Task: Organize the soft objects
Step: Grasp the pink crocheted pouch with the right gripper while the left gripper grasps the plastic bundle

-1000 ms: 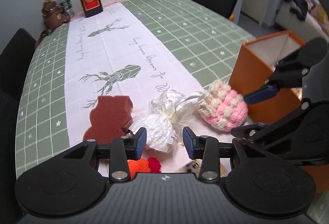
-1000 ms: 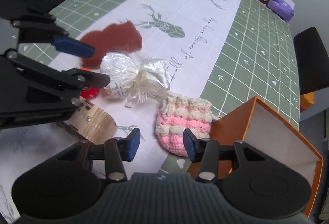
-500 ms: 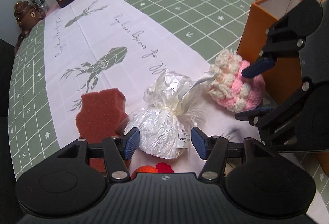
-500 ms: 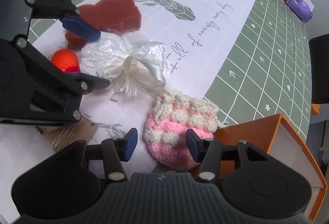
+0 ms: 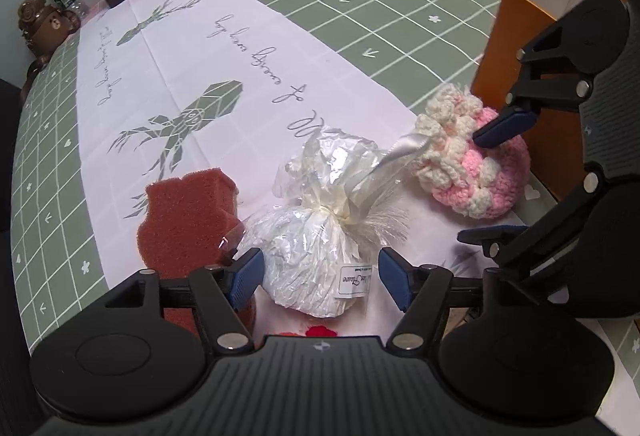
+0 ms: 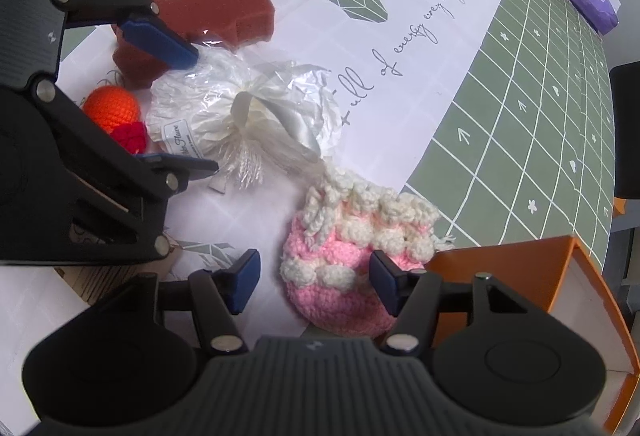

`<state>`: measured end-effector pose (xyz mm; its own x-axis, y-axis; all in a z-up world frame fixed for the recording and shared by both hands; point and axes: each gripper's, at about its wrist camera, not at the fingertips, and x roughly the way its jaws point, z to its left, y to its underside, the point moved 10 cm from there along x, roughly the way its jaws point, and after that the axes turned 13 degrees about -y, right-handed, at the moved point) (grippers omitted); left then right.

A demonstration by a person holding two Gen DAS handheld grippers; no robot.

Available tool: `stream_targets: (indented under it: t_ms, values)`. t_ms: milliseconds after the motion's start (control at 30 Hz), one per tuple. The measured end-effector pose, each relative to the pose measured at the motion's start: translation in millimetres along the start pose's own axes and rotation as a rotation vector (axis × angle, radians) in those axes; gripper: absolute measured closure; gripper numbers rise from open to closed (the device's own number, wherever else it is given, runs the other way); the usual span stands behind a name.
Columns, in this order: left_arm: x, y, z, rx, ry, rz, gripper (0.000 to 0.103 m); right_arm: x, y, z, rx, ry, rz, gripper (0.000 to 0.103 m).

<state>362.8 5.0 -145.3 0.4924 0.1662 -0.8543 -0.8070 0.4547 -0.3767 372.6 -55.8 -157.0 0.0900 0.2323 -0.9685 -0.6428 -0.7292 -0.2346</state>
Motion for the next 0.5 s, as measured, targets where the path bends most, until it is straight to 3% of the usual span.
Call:
stream_targets:
  t_ms: [200,300,500]
  values:
    - [5.1,-1.4,3.5,-0.058,-0.027,0.026,0.026,5.9,-1.9,-1.1,0.000,0.005,0.008,0.043]
    - [6.6,-0.9,3.5,-0.078,-0.036,0.033,0.027,5.2,-1.5,-1.2,-0.005,0.025,0.009,0.054]
    - [3.9,0.6,0.6,-0.117,-0.034,0.034,0.045,2.0,-0.5,-2.8,0.004,0.029,-0.011,0.071]
